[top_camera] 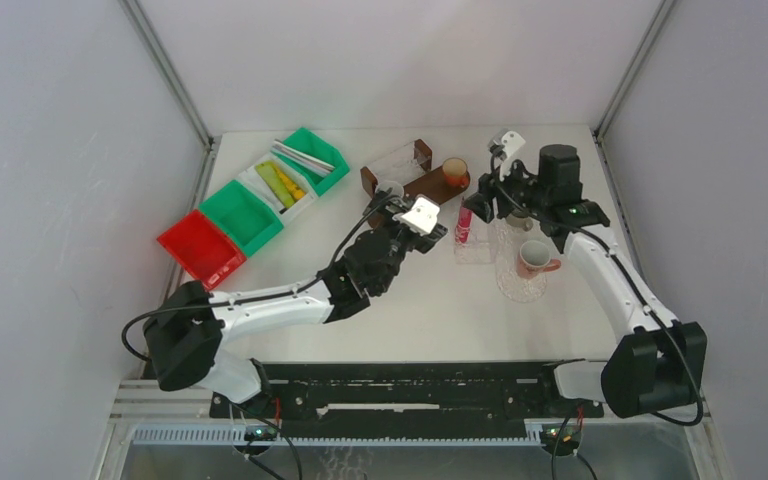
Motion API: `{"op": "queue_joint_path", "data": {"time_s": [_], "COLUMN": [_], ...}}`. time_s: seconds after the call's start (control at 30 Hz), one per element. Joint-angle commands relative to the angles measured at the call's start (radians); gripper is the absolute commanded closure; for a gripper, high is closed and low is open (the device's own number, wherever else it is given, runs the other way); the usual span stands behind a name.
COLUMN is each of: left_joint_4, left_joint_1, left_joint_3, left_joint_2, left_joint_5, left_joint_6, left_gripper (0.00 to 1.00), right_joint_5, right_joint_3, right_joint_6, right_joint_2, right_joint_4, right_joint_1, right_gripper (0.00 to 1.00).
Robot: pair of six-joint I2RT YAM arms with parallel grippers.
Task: Prepare toiletry sets of a toothbrush and toothpaste on the tray
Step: Place the toothpaste in the toothpaste holder.
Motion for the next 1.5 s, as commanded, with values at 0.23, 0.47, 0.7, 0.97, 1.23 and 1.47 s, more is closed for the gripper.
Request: {"op": "queue_joint_path", "data": {"time_s": [0.23,0.47,0.7,0.97,1.23,1.47], "left_joint_4": [-0.070,-0.279,-0.856,-1.265,-1.285,-1.305], "left_joint_1": [0.432,0.859,0.984,0.984,0.984,0.984], "left_joint_3": [-0.080,0.066,0.543,1.011,0.999,1.031], "left_joint_2": [-0.247,-0.107,0.317,0.618,0.653,0.703], "left_joint_5": [0.348,0.566,0.500,0.276,0.261,0.300], "left_joint_6": [-0.554,-0.976,-1.156,-1.141,-1.130,-1.134], "left_gripper": [0.00,0.01,0.18,0.33,0.49,0.53], "right_joint_5": [-0.370,-0.383,-0.380,-0.371,-0.364,-0.364], "right_joint_3": [-0.014,-0.015,-0.014,-0.014,-0.014,-0.014], "right_joint_6": [0.041,0.041,0.029,0.024,0.022,0.018], "right_joint_2": [-0.101,-0.096,-0.092,-0.082,-0.081,-0.073], "right_joint_4": [-0.006,-0.013,-0.023,-0.026,-0.029,-0.032], "right_joint_1": [-0.076,-0.080,-0.083,-0.083,-0.085,-0.086], "right_gripper": [0.38,0.38,0.38,0.39,0.39,0.39]}}
